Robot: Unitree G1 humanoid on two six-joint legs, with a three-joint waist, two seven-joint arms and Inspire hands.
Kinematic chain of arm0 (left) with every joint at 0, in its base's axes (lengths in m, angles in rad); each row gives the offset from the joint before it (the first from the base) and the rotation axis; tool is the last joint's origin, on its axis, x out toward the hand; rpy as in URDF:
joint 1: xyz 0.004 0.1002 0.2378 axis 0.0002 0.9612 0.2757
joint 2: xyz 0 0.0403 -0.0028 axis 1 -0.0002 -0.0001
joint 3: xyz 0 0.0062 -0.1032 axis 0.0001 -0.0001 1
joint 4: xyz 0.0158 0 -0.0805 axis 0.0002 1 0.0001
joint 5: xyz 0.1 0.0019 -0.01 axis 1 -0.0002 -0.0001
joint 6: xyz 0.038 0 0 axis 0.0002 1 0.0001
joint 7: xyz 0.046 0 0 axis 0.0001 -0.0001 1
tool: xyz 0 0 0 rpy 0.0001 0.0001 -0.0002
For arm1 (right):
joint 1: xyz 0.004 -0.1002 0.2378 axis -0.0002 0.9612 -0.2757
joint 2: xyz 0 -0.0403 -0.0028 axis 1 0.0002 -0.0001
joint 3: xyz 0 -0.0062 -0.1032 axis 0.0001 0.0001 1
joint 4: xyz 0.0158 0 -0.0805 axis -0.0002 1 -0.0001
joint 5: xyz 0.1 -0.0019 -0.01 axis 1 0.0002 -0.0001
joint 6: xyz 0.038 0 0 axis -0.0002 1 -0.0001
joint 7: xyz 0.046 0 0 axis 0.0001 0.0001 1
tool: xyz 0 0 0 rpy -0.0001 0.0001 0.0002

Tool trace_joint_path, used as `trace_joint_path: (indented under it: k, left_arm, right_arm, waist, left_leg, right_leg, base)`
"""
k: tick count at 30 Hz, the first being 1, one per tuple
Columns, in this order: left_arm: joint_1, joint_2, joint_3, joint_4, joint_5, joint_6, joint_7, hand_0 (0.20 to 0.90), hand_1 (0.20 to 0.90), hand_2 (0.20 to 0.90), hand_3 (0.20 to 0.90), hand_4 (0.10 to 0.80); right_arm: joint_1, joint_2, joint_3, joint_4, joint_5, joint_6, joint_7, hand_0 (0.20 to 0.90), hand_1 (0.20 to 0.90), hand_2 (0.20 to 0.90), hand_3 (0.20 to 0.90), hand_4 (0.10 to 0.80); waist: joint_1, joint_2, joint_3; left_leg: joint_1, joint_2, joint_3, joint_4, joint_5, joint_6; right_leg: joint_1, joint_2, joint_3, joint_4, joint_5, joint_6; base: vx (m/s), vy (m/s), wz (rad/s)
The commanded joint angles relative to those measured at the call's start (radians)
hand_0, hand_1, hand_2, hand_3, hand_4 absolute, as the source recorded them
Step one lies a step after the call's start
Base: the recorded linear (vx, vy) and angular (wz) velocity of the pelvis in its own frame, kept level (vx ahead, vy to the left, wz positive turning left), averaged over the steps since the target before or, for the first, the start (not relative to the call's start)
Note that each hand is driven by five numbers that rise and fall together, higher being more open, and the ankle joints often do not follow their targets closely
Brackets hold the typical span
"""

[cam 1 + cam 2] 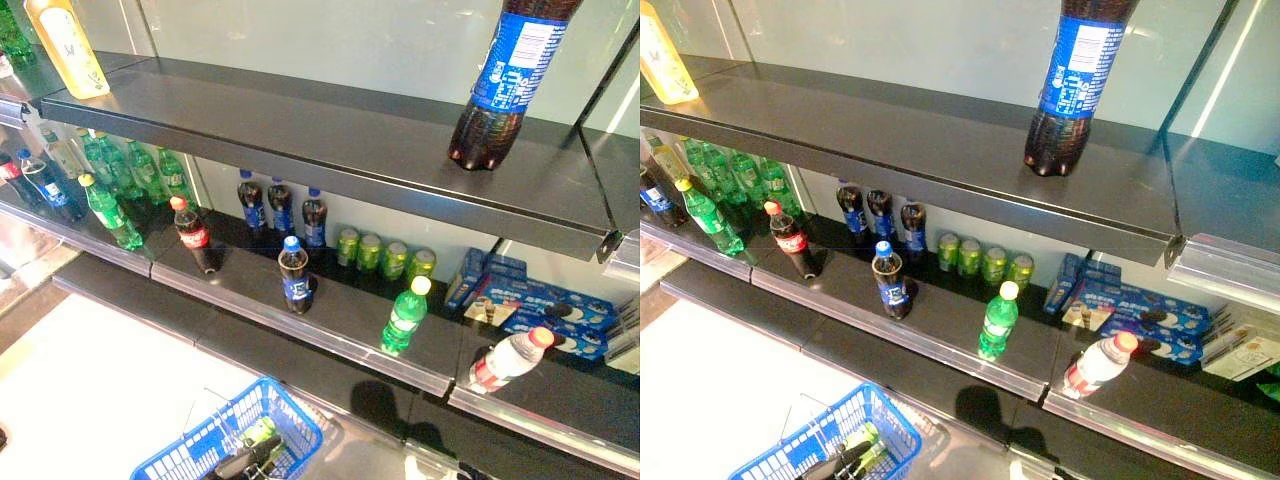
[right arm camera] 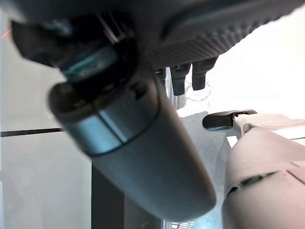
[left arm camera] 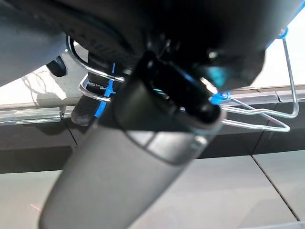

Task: Pick up the drink and place into the basket.

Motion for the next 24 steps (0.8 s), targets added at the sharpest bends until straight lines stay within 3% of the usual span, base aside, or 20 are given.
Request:
trace_joint_path:
  k: [1, 13, 19, 24]
  left_arm:
    - [-0.08, -0.026, 0.033, -0.028, -0.034, -0.032, -0.143, 0.3, 0.3, 0.3, 0.2, 0.1]
    - [-0.065, -0.018, 0.033, -0.015, -0.003, -0.031, -0.149, 0.3, 0.3, 0.3, 0.2, 0.1]
    - [-0.147, -0.028, -0.012, -0.059, -0.056, -0.027, -0.109, 0.3, 0.3, 0.3, 0.2, 0.1]
    - [-0.16, -0.031, -0.011, -0.06, -0.06, -0.023, -0.104, 0.3, 0.3, 0.3, 0.2, 0.1]
  right_arm:
    - [-0.058, -0.022, -0.026, 0.047, -0.003, -0.05, 0.008, 0.9, 0.9, 0.9, 0.9, 0.8]
    - [-0.047, -0.023, -0.019, 0.044, -0.016, -0.035, 0.008, 0.9, 0.9, 0.9, 0.9, 0.8]
    - [-0.121, -0.022, 0.019, 0.03, 0.034, -0.034, -0.006, 0.9, 0.9, 0.9, 0.9, 0.8]
    - [-0.138, -0.028, 0.029, 0.007, 0.029, -0.019, -0.006, 0.9, 0.9, 0.9, 0.9, 0.8]
  waist:
    - [0.031, -0.003, 0.03]
    - [0.03, -0.005, 0.048]
    - [0.035, -0.001, 0.121]
    - [0.032, -0.023, 0.185]
  left_leg:
    - [0.013, 0.001, 0.074, 0.004, -0.027, 0.019]
    - [0.024, 0.008, 0.089, 0.004, -0.024, 0.021]
    - [-0.075, 0.021, 0.083, 0.013, 0.003, 0.027]
    - [-0.172, 0.009, 0.052, 0.201, -0.041, 0.026]
  right_leg:
    - [0.004, -0.009, -0.003, 0.025, 0.013, 0.02]
    - [0.003, -0.014, 0.002, 0.027, 0.02, 0.025]
    - [-0.119, -0.011, 0.021, 0.066, 0.031, 0.015]
    - [-0.176, -0.017, 0.037, 0.132, 0.021, -0.005]
  base:
    - [0.0, 0.0, 0.0]
    - [0.031, 0.0, 0.0]
    - [-0.188, -0.022, -0.06]
    - [-0.089, -0.051, 0.03]
